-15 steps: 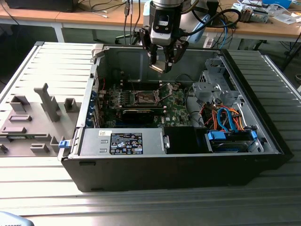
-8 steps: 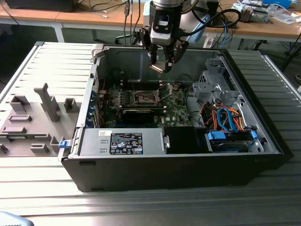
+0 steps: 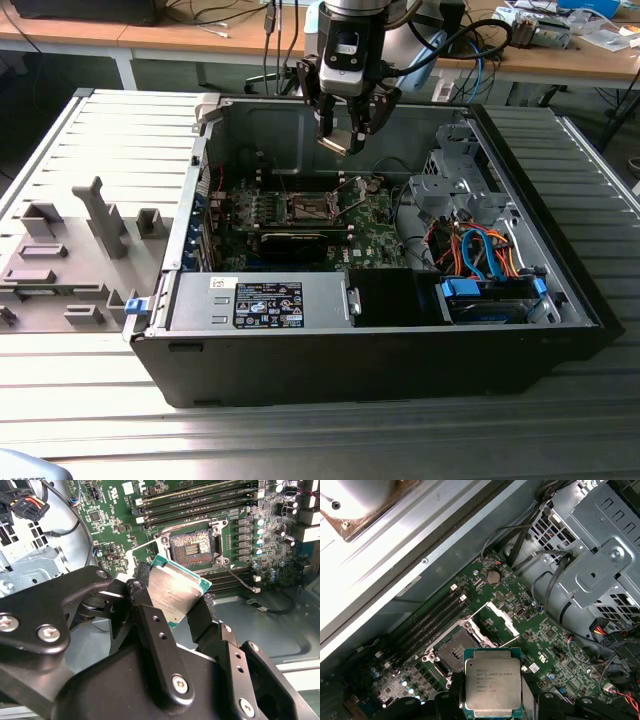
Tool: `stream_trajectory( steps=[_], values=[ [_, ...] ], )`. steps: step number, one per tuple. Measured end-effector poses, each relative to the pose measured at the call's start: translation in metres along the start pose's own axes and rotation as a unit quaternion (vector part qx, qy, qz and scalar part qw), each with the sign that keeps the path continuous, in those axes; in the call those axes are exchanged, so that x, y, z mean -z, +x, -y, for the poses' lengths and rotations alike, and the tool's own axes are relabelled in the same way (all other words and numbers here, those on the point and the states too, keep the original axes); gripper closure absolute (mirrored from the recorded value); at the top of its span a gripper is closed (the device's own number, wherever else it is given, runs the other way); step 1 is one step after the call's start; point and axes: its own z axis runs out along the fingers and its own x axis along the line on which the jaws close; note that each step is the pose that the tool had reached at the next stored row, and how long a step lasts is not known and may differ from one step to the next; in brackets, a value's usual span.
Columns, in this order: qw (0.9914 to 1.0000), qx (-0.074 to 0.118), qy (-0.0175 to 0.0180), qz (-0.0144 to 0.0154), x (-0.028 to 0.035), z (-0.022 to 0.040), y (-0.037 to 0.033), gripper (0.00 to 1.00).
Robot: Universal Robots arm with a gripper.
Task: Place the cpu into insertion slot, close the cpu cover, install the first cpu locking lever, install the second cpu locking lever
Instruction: 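Place the cpu into insertion slot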
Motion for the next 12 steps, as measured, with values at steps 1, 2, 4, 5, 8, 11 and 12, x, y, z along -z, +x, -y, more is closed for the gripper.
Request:
stream_trajectory(
  steps=[1,2,4,5,8,11,12],
  values=[
    [1.00000,0.000,0.0000,0.0000,0.0000,0.0000,0.0000,0.45],
    [1.00000,0.000,0.0000,0.0000,0.0000,0.0000,0.0000,0.45],
    [1.00000,-0.001,0.0000,0.0000,0.0000,0.0000,0.0000,0.45],
    [1.00000,-0.001,0.0000,0.0000,0.0000,0.0000,0.0000,0.45],
    [1.00000,-0.003,0.0001,0.0001,0.0000,0.0000,0.0000,0.45],
    [0.99999,-0.005,0.0001,0.0001,0.0000,0.0000,0.0000,0.45],
    [0.99999,-0.005,0.0001,0.0001,0.0000,0.0000,0.0000,0.45]
  ],
)
